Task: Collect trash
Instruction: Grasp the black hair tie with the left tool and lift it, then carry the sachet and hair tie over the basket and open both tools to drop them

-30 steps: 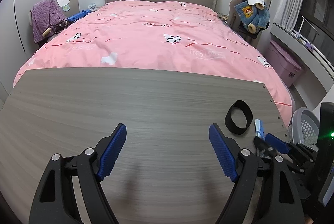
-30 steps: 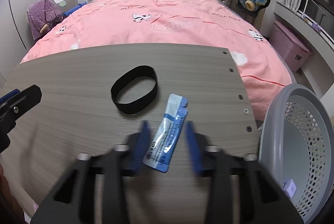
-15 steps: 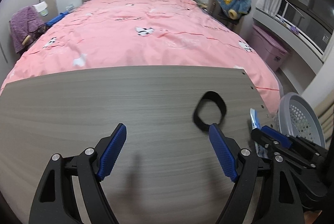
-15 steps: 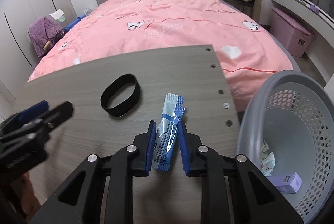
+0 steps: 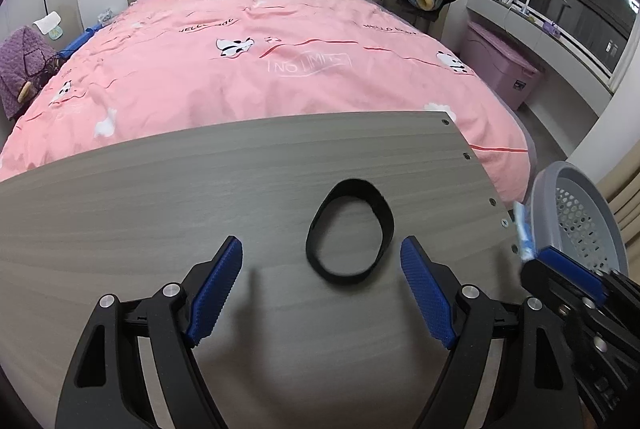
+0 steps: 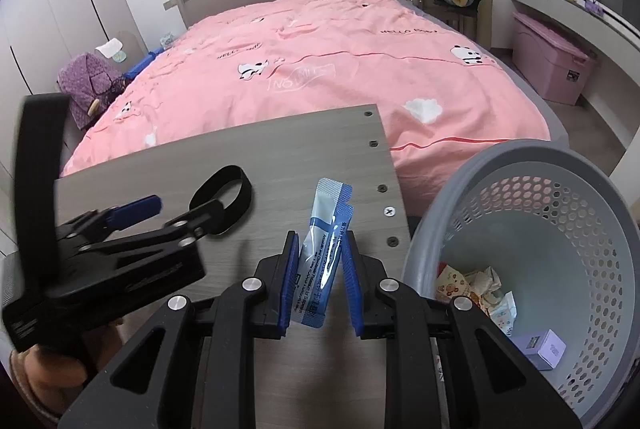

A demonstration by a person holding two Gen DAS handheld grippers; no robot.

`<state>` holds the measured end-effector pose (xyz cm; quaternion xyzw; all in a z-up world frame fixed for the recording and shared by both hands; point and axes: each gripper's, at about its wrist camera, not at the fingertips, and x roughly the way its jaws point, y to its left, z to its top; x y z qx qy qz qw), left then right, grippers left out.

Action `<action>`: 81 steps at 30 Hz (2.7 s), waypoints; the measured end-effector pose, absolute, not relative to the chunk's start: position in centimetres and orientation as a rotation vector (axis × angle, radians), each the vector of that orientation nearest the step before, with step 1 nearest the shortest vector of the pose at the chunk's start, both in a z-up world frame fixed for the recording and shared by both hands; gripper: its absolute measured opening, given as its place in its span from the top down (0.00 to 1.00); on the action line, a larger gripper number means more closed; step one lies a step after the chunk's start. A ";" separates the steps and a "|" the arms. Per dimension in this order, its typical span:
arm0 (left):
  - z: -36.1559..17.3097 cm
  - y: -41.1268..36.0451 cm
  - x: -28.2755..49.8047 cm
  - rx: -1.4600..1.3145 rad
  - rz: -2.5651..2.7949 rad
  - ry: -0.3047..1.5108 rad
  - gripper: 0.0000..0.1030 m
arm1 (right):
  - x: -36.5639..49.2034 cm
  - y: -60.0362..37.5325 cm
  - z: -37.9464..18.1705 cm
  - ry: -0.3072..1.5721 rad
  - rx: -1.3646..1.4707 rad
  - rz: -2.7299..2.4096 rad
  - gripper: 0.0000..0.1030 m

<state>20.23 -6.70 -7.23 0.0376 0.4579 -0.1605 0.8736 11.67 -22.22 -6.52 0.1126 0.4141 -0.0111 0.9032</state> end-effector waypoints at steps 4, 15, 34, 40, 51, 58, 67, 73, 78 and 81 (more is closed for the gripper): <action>-7.6 -7.8 20.9 0.079 -0.357 0.978 0.25 | 11.1 -22.7 -6.2 0.846 0.242 -0.025 0.79; -8.2 -8.7 20.4 0.108 -0.363 0.991 0.68 | 9.9 -23.7 -5.8 0.830 0.260 -0.032 0.79; -0.2 -11.9 11.8 0.113 -0.481 0.824 0.75 | 4.5 -28.6 -3.0 0.738 0.303 -0.102 0.79; 0.1 -16.6 9.6 0.164 -0.569 0.818 0.75 | 1.8 -32.8 -3.1 0.734 0.325 -0.173 0.79; -1.0 -24.0 7.1 0.255 -0.672 0.833 0.75 | -0.9 -38.9 -5.0 0.741 0.394 -0.252 0.78; -1.9 -25.9 7.2 0.272 -0.662 0.845 0.75 | -0.9 -40.3 -6.1 0.751 0.424 -0.254 0.78; -1.7 -25.9 7.2 0.266 -0.638 0.844 0.53 | -1.3 -40.7 -6.3 0.749 0.426 -0.250 0.70; -1.5 -25.5 7.3 0.259 -0.615 0.844 0.39 | -1.5 -40.5 -6.1 0.737 0.424 -0.256 0.55; -1.3 -24.9 7.4 0.251 -0.589 0.839 0.34 | -1.6 -40.3 -6.2 0.738 0.420 -0.261 0.52; -1.4 -24.6 7.5 0.246 -0.573 0.841 0.32 | -1.7 -40.3 -6.2 0.736 0.417 -0.262 0.48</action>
